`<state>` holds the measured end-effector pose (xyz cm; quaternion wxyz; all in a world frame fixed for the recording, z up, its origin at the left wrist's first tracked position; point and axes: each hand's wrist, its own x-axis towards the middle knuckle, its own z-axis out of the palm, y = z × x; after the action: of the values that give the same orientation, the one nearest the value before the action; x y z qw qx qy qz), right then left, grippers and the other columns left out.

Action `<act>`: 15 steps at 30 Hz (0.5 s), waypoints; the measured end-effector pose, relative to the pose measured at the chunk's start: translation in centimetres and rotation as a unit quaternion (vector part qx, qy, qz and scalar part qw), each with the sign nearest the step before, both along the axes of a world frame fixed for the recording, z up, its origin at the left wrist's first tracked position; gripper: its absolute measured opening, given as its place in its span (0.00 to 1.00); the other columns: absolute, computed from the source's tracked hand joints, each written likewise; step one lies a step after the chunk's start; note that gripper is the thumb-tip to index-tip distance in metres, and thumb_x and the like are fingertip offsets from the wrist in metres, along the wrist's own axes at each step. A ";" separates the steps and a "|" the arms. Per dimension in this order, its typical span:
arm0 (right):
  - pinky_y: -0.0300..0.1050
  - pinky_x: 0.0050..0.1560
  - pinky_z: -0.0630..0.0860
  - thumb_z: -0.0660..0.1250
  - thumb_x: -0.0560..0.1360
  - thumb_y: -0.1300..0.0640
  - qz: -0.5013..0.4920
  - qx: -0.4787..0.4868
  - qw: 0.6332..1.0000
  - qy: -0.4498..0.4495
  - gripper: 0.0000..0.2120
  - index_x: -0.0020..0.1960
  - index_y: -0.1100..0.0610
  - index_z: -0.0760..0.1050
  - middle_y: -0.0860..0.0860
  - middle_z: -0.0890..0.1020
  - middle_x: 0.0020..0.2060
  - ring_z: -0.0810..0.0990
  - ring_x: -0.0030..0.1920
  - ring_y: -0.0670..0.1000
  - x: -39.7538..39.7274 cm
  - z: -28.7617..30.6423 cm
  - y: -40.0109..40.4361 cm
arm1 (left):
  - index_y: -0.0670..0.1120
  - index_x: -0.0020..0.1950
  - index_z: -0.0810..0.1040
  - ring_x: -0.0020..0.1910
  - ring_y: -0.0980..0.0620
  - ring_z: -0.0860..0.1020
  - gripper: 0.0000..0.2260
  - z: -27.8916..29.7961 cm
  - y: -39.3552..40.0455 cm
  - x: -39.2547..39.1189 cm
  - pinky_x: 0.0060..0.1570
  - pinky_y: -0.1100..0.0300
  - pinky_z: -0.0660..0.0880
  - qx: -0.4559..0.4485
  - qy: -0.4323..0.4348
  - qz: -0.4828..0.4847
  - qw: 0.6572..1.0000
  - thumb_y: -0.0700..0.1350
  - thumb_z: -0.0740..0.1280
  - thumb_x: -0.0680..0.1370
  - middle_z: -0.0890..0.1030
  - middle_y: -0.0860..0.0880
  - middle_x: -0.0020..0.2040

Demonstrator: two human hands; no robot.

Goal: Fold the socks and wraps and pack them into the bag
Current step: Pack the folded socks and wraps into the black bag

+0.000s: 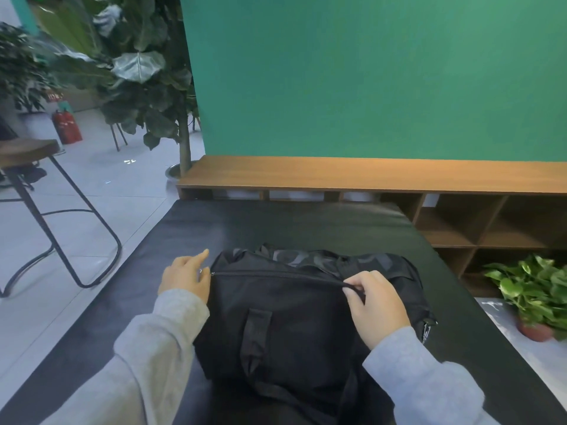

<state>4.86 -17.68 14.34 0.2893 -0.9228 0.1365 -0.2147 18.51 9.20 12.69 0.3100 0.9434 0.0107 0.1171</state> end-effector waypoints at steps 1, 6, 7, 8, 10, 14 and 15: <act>0.39 0.48 0.68 0.65 0.76 0.55 -0.003 -0.002 1.000 -0.004 0.03 0.45 0.49 0.73 0.41 0.72 0.41 0.72 0.50 0.47 0.0 0.1 -0.1 | 0.53 0.66 0.74 0.60 0.45 0.72 0.17 -0.1 -0.5 -0.4 0.57 0.51 0.70 0.034 -0.037 -0.019 0.999 0.50 0.63 0.77 0.75 0.48 0.62; 0.43 0.59 0.63 0.62 0.76 0.43 -0.035 -0.137 0.988 0.064 0.13 0.59 0.45 0.70 0.41 0.73 0.54 0.67 0.60 0.47 -0.5 0.3 -0.8 | 0.60 0.72 0.62 0.73 0.55 0.54 0.26 0.8 -3.9 -3.2 0.69 0.49 0.48 0.263 -0.100 -0.222 0.934 0.64 0.57 0.75 0.64 0.58 0.72; 0.43 0.61 0.62 0.62 0.76 0.41 -0.039 -0.155 0.984 0.080 0.16 0.61 0.44 0.69 0.41 0.72 0.56 0.66 0.62 0.47 -0.6 0.2 -1.0 | 0.61 0.74 0.55 0.75 0.57 0.48 0.28 0.5 -4.4 -3.2 0.70 0.50 0.41 0.287 -0.053 -0.235 0.927 0.64 0.57 0.76 0.57 0.61 0.74; 0.43 0.62 0.61 0.61 0.76 0.40 -0.042 -0.165 0.981 0.092 0.16 0.61 0.43 0.69 0.40 0.71 0.58 0.65 0.63 0.47 -0.6 0.0 -1.3 | 0.61 0.74 0.53 0.75 0.58 0.46 0.27 0.4 -4.9 -3.2 0.70 0.50 0.37 0.298 -0.027 -0.240 0.923 0.63 0.57 0.77 0.56 0.62 0.74; 0.42 0.62 0.59 0.59 0.77 0.41 -0.048 -0.172 0.979 0.099 0.13 0.60 0.43 0.70 0.40 0.72 0.57 0.65 0.62 0.46 -0.5 -0.6 -1.6 | 0.61 0.71 0.63 0.74 0.59 0.50 0.21 -0.1 -5.5 -2.8 0.70 0.52 0.36 0.288 -0.036 -0.246 0.925 0.59 0.59 0.78 0.64 0.63 0.70; 0.42 0.58 0.60 0.59 0.78 0.46 -0.055 -0.166 0.982 0.066 0.08 0.55 0.45 0.72 0.41 0.74 0.53 0.67 0.58 0.47 0.4 -1.7 -1.8 | 0.60 0.62 0.74 0.71 0.61 0.61 0.12 -1.5 -6.1 -1.6 0.69 0.57 0.40 0.235 -0.087 -0.252 0.935 0.52 0.60 0.79 0.73 0.63 0.62; 0.42 0.57 0.60 0.59 0.78 0.47 -0.056 -0.165 0.983 0.061 0.08 0.55 0.45 0.72 0.41 0.74 0.53 0.68 0.58 0.48 0.8 -2.0 -1.9 | 0.60 0.60 0.76 0.69 0.60 0.65 0.11 -1.9 -6.2 -1.4 0.69 0.57 0.44 0.227 -0.105 -0.254 0.934 0.50 0.62 0.78 0.75 0.63 0.59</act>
<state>5.62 -19.55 12.30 0.1114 -0.9602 0.1680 -0.1935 17.10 3.04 10.81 0.1060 0.9423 -0.2887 0.1321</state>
